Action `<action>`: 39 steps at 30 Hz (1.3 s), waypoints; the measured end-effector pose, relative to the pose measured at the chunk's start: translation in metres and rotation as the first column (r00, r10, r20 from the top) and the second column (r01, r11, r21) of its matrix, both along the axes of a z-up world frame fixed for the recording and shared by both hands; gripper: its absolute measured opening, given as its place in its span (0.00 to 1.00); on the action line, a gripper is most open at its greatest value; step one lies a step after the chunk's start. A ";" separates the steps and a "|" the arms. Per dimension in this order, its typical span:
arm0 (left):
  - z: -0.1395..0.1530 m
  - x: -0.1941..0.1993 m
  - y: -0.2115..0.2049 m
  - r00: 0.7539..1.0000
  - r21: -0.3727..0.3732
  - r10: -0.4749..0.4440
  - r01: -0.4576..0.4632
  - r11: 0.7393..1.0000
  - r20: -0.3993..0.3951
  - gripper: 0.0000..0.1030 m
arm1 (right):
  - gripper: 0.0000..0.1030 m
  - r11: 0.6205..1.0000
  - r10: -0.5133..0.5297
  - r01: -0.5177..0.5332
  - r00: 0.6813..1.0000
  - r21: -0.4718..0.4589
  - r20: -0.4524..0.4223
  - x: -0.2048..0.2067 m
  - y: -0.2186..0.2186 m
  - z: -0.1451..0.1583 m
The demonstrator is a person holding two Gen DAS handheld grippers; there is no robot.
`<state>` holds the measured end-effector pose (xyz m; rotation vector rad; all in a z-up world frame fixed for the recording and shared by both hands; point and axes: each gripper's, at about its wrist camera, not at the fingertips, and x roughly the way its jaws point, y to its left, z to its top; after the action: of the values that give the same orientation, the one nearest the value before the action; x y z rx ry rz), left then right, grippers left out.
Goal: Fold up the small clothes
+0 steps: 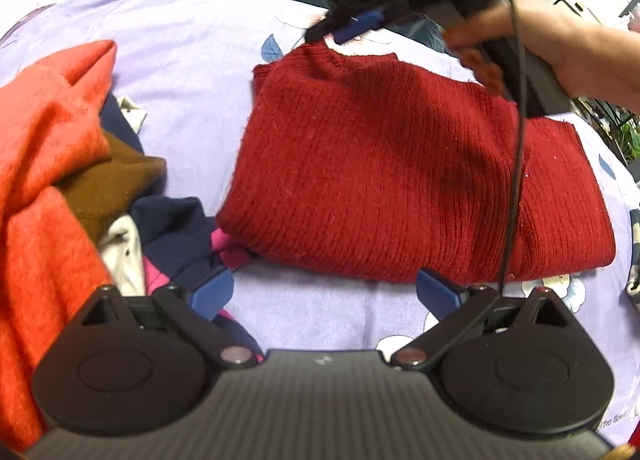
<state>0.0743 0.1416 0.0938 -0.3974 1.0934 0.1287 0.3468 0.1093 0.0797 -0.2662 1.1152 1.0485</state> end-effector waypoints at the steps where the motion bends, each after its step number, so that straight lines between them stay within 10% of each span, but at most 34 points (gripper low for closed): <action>1: -0.001 0.002 -0.001 1.000 -0.001 -0.007 0.007 1.000 0.000 0.96 | 0.61 1.000 -0.001 0.001 1.000 0.003 -0.027 0.002 -0.006 -0.002; 6: -0.004 0.008 -0.008 0.999 -0.019 -0.033 0.033 0.999 -0.002 0.97 | 0.60 0.999 0.039 -0.042 0.989 -0.020 -0.143 0.000 -0.012 -0.022; 9: -0.003 0.008 -0.012 0.998 0.002 -0.058 0.058 0.998 -0.010 0.97 | 0.27 0.998 0.055 -0.057 0.992 -0.012 -0.116 -0.006 -0.003 -0.021; 16: 0.004 0.011 -0.010 0.999 0.059 -0.043 0.042 0.997 0.017 0.97 | 0.16 0.992 0.014 -0.008 0.999 0.129 -0.049 -0.001 0.029 0.012; 19: 0.009 0.018 -0.010 0.999 0.082 -0.038 0.035 0.996 0.036 0.97 | 0.32 0.982 -0.051 0.078 0.987 0.172 -0.152 0.011 0.038 0.009; 26: 0.014 0.050 -0.010 0.994 0.121 -0.087 0.079 0.989 0.067 0.79 | 0.48 0.955 -0.176 0.163 0.984 0.247 0.031 -0.014 -0.026 0.045; 30: 0.016 0.091 -0.025 0.986 0.071 -0.137 0.131 0.989 0.089 0.75 | 0.66 0.896 -0.410 0.381 0.907 0.227 0.094 -0.023 -0.122 0.059; 33: 0.018 0.131 -0.041 0.975 0.026 -0.174 0.172 0.985 0.135 0.74 | 0.66 0.776 -0.627 0.610 0.772 0.158 0.098 -0.025 -0.205 0.056; 36: 0.016 0.174 -0.059 0.967 -0.009 -0.208 0.211 0.977 0.146 0.53 | 0.70 0.660 -0.748 0.743 0.664 0.107 -0.002 -0.026 -0.267 0.038; 39: 0.008 0.209 -0.077 0.972 -0.051 -0.204 0.211 0.976 0.120 0.42 | 0.69 0.616 -0.768 0.777 0.629 0.133 -0.122 -0.030 -0.293 0.024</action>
<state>0.2829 0.0646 0.1017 -0.3406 1.0216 -0.1131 0.3170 -0.1840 0.1042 0.3856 1.0172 0.3494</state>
